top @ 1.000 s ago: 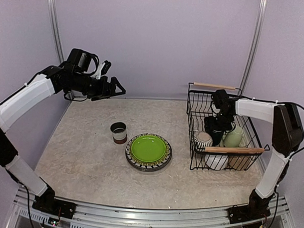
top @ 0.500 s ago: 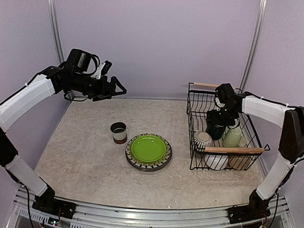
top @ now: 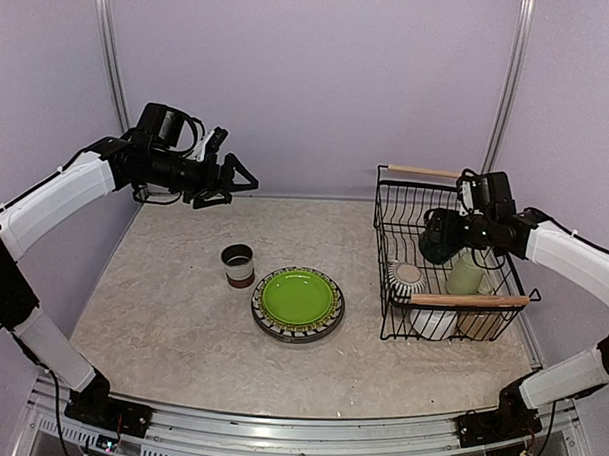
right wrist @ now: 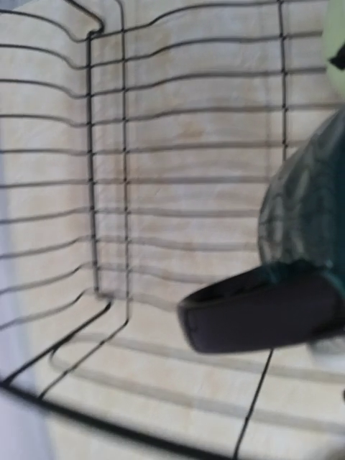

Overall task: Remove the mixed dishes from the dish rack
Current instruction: Grab the cup from the dish rack, then pass from the right arm to the left

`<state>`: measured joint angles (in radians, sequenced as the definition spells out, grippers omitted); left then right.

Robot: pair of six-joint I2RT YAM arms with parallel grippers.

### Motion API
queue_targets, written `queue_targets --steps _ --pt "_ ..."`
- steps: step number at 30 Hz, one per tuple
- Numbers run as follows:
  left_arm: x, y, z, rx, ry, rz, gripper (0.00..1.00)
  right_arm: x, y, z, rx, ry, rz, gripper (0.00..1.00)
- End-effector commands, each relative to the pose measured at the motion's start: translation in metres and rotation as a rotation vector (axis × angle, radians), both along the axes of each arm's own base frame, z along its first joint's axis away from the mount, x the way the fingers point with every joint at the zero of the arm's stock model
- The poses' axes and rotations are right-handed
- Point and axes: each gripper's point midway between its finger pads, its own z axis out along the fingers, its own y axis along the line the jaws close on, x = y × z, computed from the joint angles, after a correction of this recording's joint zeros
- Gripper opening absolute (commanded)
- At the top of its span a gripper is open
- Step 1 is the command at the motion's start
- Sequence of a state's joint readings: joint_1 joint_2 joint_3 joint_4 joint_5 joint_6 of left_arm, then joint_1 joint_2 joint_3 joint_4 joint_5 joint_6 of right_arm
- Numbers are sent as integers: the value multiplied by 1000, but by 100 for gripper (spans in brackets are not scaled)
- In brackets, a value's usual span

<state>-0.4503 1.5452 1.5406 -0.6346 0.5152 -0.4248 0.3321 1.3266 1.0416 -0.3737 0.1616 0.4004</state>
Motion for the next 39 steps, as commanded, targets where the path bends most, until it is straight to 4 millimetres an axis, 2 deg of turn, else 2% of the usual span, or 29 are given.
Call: queue_targets --steps 1,5,7,11,14,17,20,22,25,28,32,39 --pt "-5 -12 2 -101 42 -67 94 -3 20 72 209 -297 71 0" --pt "-6 -18 10 -147 28 -87 94 -14 18 89 243 -379 84 0" --pt "-6 -24 20 -196 31 -92 94 -20 19 101 279 -428 100 0" --pt "-10 -45 39 -323 77 -156 93 -32 29 122 378 -496 160 0" --pt "-17 -66 46 -386 107 -199 92 -44 37 138 491 -554 214 0" --pt "-24 -88 56 -473 148 -267 90 -62 59 158 649 -609 363 0" --pt "-40 -111 77 -582 193 -414 88 -76 84 173 768 -616 516 0" --pt "-45 -127 79 -622 213 -478 88 -84 92 183 809 -632 561 0" --pt "-51 -147 77 -647 221 -526 86 -88 104 192 859 -634 593 0" --pt "-60 -160 78 -664 206 -589 78 -95 126 196 888 -625 647 0" --pt "-69 -166 81 -679 189 -636 77 -100 149 199 900 -614 686 0" --pt "-90 -182 80 -682 250 -729 72 -106 173 200 950 -612 725 0"
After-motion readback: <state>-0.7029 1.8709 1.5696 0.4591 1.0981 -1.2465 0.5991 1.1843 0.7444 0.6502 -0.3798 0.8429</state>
